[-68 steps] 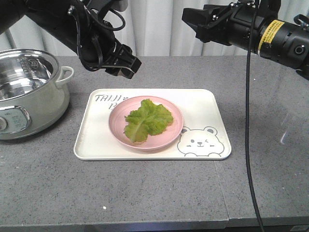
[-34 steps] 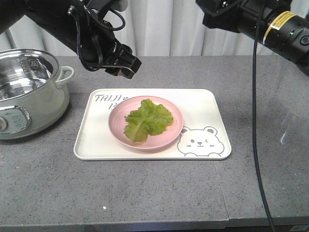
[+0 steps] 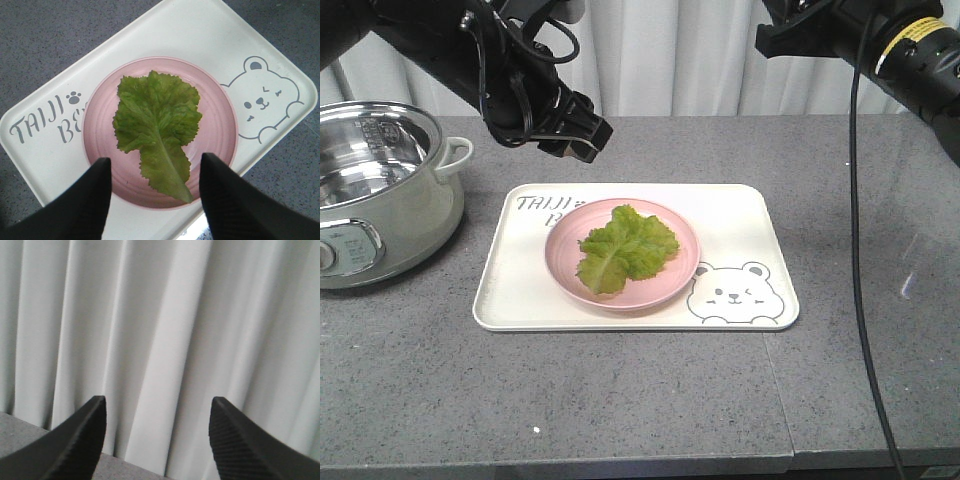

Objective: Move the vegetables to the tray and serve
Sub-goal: 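Lower the right gripper to the tray edge nearest it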

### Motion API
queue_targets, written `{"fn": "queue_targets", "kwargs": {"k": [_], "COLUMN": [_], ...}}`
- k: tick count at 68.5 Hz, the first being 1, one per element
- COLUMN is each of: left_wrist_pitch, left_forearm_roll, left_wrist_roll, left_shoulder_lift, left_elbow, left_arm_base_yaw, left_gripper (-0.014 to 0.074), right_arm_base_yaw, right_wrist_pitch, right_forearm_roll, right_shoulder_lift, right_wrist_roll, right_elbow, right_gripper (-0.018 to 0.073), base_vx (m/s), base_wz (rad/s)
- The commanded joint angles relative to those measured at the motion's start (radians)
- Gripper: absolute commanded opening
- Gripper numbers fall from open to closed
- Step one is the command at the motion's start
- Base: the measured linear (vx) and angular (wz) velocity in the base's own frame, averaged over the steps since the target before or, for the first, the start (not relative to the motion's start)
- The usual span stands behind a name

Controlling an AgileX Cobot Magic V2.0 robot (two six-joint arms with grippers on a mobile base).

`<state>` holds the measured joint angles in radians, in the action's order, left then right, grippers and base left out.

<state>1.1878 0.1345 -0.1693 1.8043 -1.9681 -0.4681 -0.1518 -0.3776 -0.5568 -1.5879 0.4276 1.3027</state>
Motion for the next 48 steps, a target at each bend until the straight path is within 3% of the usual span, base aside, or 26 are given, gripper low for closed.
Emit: {"fn": "queue_targets", "kwargs": {"k": [1,8,20,34,48], "left_wrist_pitch": [-0.043,-0.043,-0.043,-0.043,-0.043], "left_forearm_roll": [0.013,0.013,0.013,0.013,0.013], "left_wrist_roll": [0.010,0.010,0.010,0.010,0.010], "left_shoulder_lift": [-0.046,-0.046,-0.046,-0.046,-0.046], "left_elbow": [-0.021,-0.021,-0.021,-0.021,-0.021], "left_arm_base_yaw": [-0.004,-0.004,-0.004,-0.004,-0.004], "left_gripper": [0.0376,0.0376,0.0376,0.0376,0.0376], "right_arm_base_yaw": [0.003,0.003,0.004,0.004,0.005], "right_wrist_pitch": [0.046,0.160,0.406,0.721,0.866], "right_forearm_roll": [0.150,0.300,0.496,0.557,0.592], "right_shoulder_lift": [0.047,0.047,0.047,0.044,0.044], "right_wrist_roll": [-0.108,-0.282,-0.490,-0.479,-0.480], "right_elbow": [0.028,0.028,0.028,0.028,0.028], "right_gripper": [0.0444,0.0444,0.0444,0.0444,0.0444], "base_vx": [0.00,0.00,0.00,0.00,0.00], "base_wz": [0.00,0.00,0.00,0.00,0.00]}}
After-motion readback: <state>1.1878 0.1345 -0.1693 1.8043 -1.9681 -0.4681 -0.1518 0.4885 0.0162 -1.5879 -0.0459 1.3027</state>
